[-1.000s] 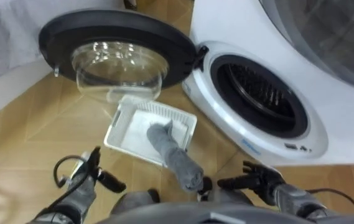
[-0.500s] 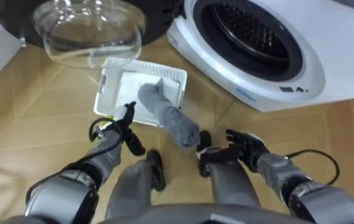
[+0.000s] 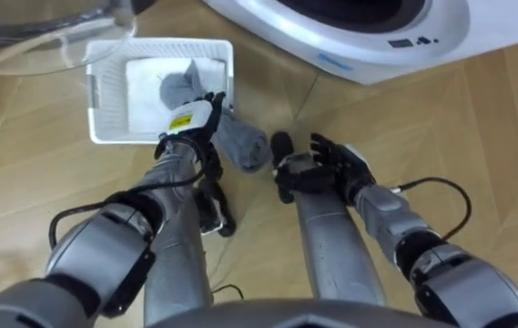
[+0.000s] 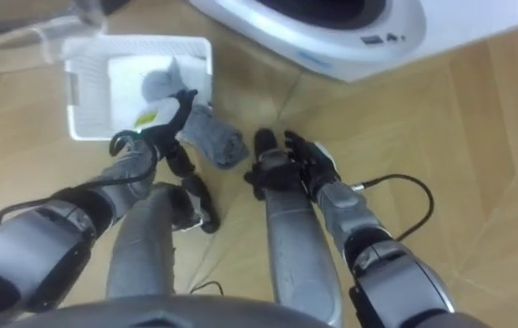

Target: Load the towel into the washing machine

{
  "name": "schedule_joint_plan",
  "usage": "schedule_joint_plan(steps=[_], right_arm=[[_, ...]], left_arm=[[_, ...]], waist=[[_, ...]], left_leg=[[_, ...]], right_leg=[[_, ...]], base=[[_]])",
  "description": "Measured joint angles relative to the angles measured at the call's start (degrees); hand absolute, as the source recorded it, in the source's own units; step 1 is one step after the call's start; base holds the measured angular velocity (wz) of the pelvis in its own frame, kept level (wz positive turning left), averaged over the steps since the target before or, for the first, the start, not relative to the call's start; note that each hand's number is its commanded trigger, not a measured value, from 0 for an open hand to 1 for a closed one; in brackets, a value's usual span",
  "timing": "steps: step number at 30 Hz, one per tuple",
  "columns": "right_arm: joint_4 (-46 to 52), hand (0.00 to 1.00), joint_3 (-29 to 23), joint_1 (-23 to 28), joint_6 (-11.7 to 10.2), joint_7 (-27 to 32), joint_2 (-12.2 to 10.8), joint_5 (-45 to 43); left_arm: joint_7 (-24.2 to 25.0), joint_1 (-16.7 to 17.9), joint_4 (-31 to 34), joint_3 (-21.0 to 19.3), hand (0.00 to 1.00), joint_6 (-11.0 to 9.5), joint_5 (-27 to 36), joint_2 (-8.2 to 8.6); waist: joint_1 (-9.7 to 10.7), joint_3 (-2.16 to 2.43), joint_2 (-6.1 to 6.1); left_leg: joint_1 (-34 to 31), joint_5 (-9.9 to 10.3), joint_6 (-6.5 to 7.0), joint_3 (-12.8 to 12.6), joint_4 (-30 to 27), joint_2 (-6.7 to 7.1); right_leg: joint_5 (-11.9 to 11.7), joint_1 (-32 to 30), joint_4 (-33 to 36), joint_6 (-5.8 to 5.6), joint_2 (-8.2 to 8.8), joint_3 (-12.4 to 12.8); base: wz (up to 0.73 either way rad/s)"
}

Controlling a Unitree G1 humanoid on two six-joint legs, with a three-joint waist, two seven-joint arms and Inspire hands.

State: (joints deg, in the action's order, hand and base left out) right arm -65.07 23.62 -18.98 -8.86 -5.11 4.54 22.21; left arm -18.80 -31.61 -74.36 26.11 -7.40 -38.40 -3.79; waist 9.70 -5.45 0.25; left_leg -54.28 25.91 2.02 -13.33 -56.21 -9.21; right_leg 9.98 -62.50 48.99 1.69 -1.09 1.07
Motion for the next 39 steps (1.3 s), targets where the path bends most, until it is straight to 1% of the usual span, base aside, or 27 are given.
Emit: schedule_joint_plan(steps=[1,2,3,5,8,10,11,12,13,15,16,17,18,19,21,23,25,27,32,34,35,37,39], right_arm=[[0.8,0.00,0.3,-0.1,0.0,0.0,-0.1,1.9],[1.5,0.00,0.6,-0.2,-0.1,0.0,-0.1,4.3],[2.3,0.00,1.0,-0.2,-0.2,0.1,-0.1,6.0],[3.5,0.00,1.7,-0.2,-0.5,0.0,-0.1,7.7],[5.2,0.00,2.2,-0.3,-0.7,-0.7,-0.1,8.6],[6.0,0.00,2.6,-0.3,-1.3,-1.4,-0.1,9.1],[7.3,0.00,3.1,-0.2,-1.5,-1.7,-0.2,9.4],[7.9,0.00,3.4,-0.1,-1.8,-2.2,-0.2,9.4],[8.4,0.00,3.6,-0.1,-1.8,-2.4,-0.2,9.4],[9.9,0.00,3.9,0.0,-1.9,-3.3,-0.1,9.6],[10.1,0.00,4.0,0.0,-1.9,-3.6,-0.1,9.7],[10.2,0.00,4.5,0.0,-1.9,-4.3,0.0,10.8],[10.1,0.00,4.5,0.0,-1.9,-5.0,0.0,12.0],[10.1,0.00,4.6,0.0,-1.9,-5.3,0.1,12.9],[10.2,0.00,5.6,0.0,-2.1,-6.4,0.5,16.1],[10.2,0.00,5.7,0.2,-2.4,-7.0,0.5,18.1],[10.2,0.00,5.7,0.2,-2.5,-7.6,0.4,18.6],[9.9,0.00,5.9,0.1,-2.4,-7.7,0.3,18.7],[9.4,0.00,6.2,0.1,-2.4,-7.6,-0.1,18.8],[9.2,0.00,6.7,0.2,-2.5,-7.5,-0.2,19.5],[8.7,0.00,6.8,0.2,-2.5,-7.5,-0.3,20.1],[8.6,0.00,6.7,0.5,-2.4,-7.4,-0.4,20.4],[8.6,0.00,6.8,1.6,-2.3,-7.2,-0.4,20.5]], left_arm=[[-0.6,-0.4,0.0,0.5,0.00,0.1,-0.1,-0.17],[-1.0,-0.8,0.0,1.1,0.00,0.3,-0.1,-0.72],[-1.1,-1.2,0.0,1.2,0.00,0.5,-0.3,-0.82],[-1.9,-1.4,0.0,1.3,0.00,0.8,-0.6,-1.11],[-2.0,-1.7,0.0,2.6,0.00,1.0,-1.0,-1.59],[-2.4,-1.9,0.0,3.5,0.00,1.0,-1.4,-2.30],[-2.8,-1.9,-0.2,3.5,0.00,1.0,-1.9,-2.89],[-3.2,-1.9,-0.2,3.8,0.51,1.0,-2.6,-3.35],[-3.3,-2.0,-0.2,4.1,0.63,1.0,-3.0,-3.60],[-3.5,-2.6,-1.1,4.6,1.00,1.1,-4.6,-3.70],[-3.5,-2.6,-1.1,4.6,1.00,1.1,-5.0,-3.70],[-3.5,-2.6,-1.1,5.1,1.00,1.2,-5.1,-3.64],[-3.5,-2.7,-1.0,5.8,1.00,1.3,-5.1,-3.61],[-3.5,-2.7,-1.0,6.3,1.00,1.3,-5.1,-3.62],[-2.9,-2.7,-1.0,9.3,1.00,1.3,-5.1,-3.69],[-1.6,-2.6,-1.0,10.6,1.00,1.4,-5.1,-3.70],[-0.5,-2.5,-1.0,11.5,1.00,2.2,-5.0,-3.63],[0.6,-2.6,-1.0,12.4,1.00,3.3,-5.0,-3.64],[3.5,-2.6,-1.0,12.5,1.00,4.5,-5.0,-3.67],[4.3,-2.0,-0.9,13.6,1.00,4.7,-4.9,-3.67],[4.7,-1.6,-0.6,14.3,1.00,4.7,-4.9,-3.71],[5.6,-1.1,0.0,14.6,1.00,4.7,-4.9,-3.75],[6.7,0.2,0.2,14.7,1.00,4.5,-5.0,-3.75]], waist=[[0.7,-0.05,-0.12],[1.3,-0.07,-0.17],[1.3,-0.06,-0.21],[1.5,-0.05,-0.43],[2.8,0.00,-0.69],[3.4,-0.02,-0.91],[4.3,-0.01,-0.94],[5.4,-0.01,-0.95],[5.9,0.02,-1.00],[7.2,0.02,-1.52],[7.4,0.02,-1.58],[7.4,0.06,-1.69],[7.4,0.05,-1.67],[7.5,0.05,-1.68],[8.0,0.08,-1.72],[8.0,0.08,-1.76],[8.2,0.07,-1.97],[8.3,0.20,-2.18],[8.6,0.49,-2.65],[8.7,0.55,-2.86],[8.7,0.66,-3.02],[8.7,0.72,-3.13],[8.7,1.05,-3.63]], left_leg=[[-1.5,1.0,-0.14,0.3,-2.3,-0.35],[-3.0,1.8,-0.19,0.8,-4.4,-0.53],[-4.4,2.6,-0.24,0.9,-6.4,-1.05],[-6.1,3.9,-0.39,1.1,-9.1,-1.41],[-8.3,5.4,-0.51,1.8,-13.1,-1.51],[-9.5,6.4,-0.49,2.0,-15.3,-2.23],[-10.5,7.0,-0.74,2.6,-16.9,-2.32],[-11.4,7.4,-0.71,3.0,-18.1,-2.42],[-11.9,7.6,-0.77,3.2,-18.7,-2.42],[-13.0,8.4,-0.89,3.4,-20.9,-2.49],[-13.3,8.6,-1.01,3.5,-21.3,-2.61],[-13.7,9.0,-1.07,3.7,-22.1,-3.12],[-14.1,9.3,-1.31,4.2,-22.7,-3.27],[-14.3,9.4,-1.32,4.3,-22.9,-3.25],[-14.8,9.6,-1.16,4.3,-23.7,-3.13],[-15.3,10.1,-1.20,4.3,-24.7,-3.17],[-15.4,10.4,-1.17,4.2,-25.5,-3.15],[-15.4,10.5,-1.44,4.3,-25.6,-3.11],[-15.1,10.7,-1.93,4.6,-25.9,-3.09],[-14.8,10.8,-2.02,4.8,-25.9,-3.05],[-14.5,10.9,-2.17,4.8,-25.9,-3.04],[-13.8,10.9,-2.27,4.8,-25.7,-3.03],[-11.9,10.9,-2.34,4.6,-24.9,-3.02]], right_leg=[[1.0,-1.6,2.3,0.19,-0.08,-0.1],[1.8,-3.2,4.6,0.24,-0.07,-0.2],[2.4,-4.7,6.4,0.40,-0.15,-0.2],[3.4,-6.8,9.3,0.60,-0.33,-0.2],[5.2,-9.4,13.7,0.73,-0.21,-0.2],[5.9,-10.7,15.8,0.88,-0.51,-0.1],[6.3,-11.5,17.1,1.06,-0.51,-0.4],[6.8,-12.3,18.2,1.17,-0.40,-0.8],[6.9,-12.6,18.8,1.23,-0.36,-0.9],[7.7,-13.9,21.0,1.36,-0.32,-1.2],[7.8,-14.1,21.4,1.38,-0.55,-1.2],[7.8,-14.6,21.8,1.36,-1.06,-1.1],[7.9,-14.8,22.0,1.41,-1.15,-1.3],[8.0,-14.9,22.2,1.46,-1.19,-1.4],[8.4,-15.7,23.3,1.43,-1.27,-1.2],[8.8,-16.5,24.6,1.61,-1.13,-1.2],[9.4,-16.8,25.8,1.74,-1.04,-1.2],[9.7,-16.8,26.1,1.89,-1.02,-1.3],[10.3,-16.7,26.9,2.46,-1.06,-1.5],[10.4,-16.4,27.0,2.64,-1.00,-1.7],[10.5,-16.2,27.0,2.70,-1.07,-1.6],[10.5,-15.7,26.8,2.71,-1.09,-1.6],[10.7,-13.9,26.3,2.75,-1.09,-1.4]], base=[[0.00],[0.00],[0.00],[-0.07],[0.05],[-0.02],[0.00],[0.05],[0.09],[0.05],[-0.07],[-0.14],[-0.15],[0.00],[0.04],[0.00],[0.06],[0.06],[0.02],[0.00],[-0.05],[-0.04],[0.00]])
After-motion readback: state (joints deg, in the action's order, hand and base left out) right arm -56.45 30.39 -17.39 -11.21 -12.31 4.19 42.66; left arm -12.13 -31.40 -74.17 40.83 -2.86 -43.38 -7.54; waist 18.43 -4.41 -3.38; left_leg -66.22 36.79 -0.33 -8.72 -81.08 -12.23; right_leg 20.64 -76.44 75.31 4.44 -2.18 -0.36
